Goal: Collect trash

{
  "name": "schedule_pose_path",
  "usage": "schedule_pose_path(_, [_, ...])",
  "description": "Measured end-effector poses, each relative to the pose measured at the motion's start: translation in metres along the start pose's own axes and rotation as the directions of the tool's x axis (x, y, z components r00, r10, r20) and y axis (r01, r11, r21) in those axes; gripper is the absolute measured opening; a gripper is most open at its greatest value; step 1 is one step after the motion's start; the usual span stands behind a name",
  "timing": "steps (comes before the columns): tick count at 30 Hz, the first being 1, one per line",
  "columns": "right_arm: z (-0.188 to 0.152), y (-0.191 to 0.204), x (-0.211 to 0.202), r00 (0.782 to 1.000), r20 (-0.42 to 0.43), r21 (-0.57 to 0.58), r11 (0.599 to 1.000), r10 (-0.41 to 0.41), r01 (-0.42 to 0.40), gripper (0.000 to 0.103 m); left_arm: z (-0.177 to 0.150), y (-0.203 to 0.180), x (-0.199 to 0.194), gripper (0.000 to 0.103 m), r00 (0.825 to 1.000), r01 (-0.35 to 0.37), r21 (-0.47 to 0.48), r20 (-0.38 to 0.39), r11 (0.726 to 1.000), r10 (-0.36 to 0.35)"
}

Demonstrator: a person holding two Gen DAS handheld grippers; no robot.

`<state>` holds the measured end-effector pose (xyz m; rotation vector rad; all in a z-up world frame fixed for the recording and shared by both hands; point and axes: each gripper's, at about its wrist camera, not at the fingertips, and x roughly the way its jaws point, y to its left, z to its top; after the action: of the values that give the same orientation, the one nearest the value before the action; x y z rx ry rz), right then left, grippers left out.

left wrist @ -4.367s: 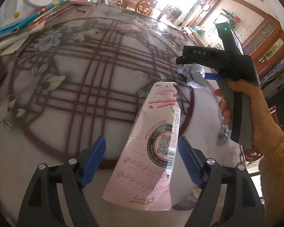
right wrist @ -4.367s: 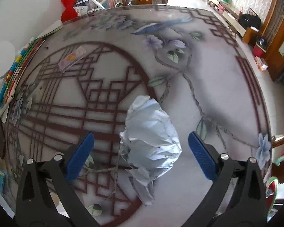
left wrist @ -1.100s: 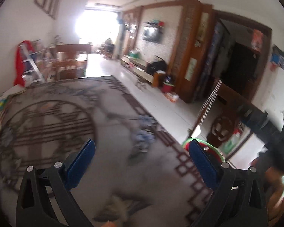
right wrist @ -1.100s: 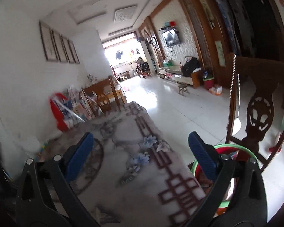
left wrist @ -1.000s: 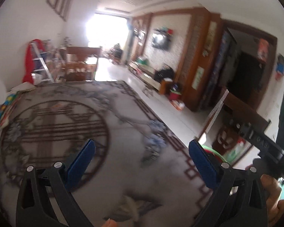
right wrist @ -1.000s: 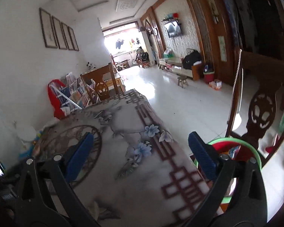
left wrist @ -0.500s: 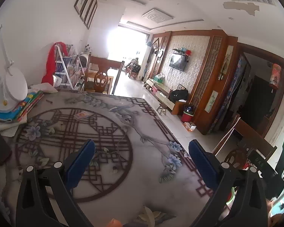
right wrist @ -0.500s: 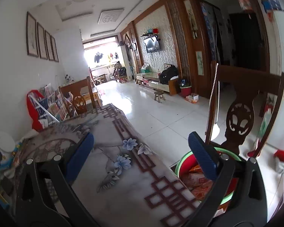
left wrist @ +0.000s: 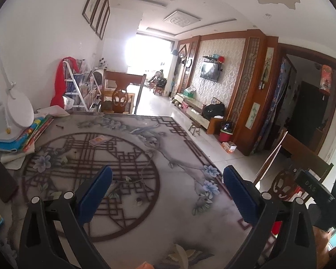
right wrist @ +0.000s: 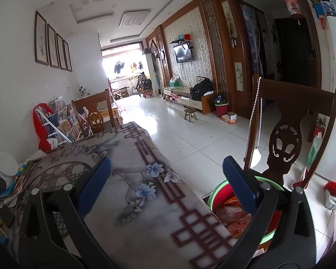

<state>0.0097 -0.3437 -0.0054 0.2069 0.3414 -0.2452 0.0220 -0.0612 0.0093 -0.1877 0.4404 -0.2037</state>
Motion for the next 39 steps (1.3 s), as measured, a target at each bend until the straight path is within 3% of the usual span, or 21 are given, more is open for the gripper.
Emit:
schedule_pose_path(13, [-0.0006,0.0027,0.0005,1.000,0.000,-0.010,1.000,0.004,-0.004,0.098,-0.0036,-0.0023,0.0048,0.095,0.997,0.065,-0.001,-0.046,0.998,-0.065])
schedule_pose_path(39, [-0.0040,0.0074,0.0023,1.000,-0.017,-0.030,1.000,0.010,-0.010,0.098,-0.0071,-0.0018,0.0066,0.095,0.995,0.067,-0.009,-0.073,0.998,-0.067])
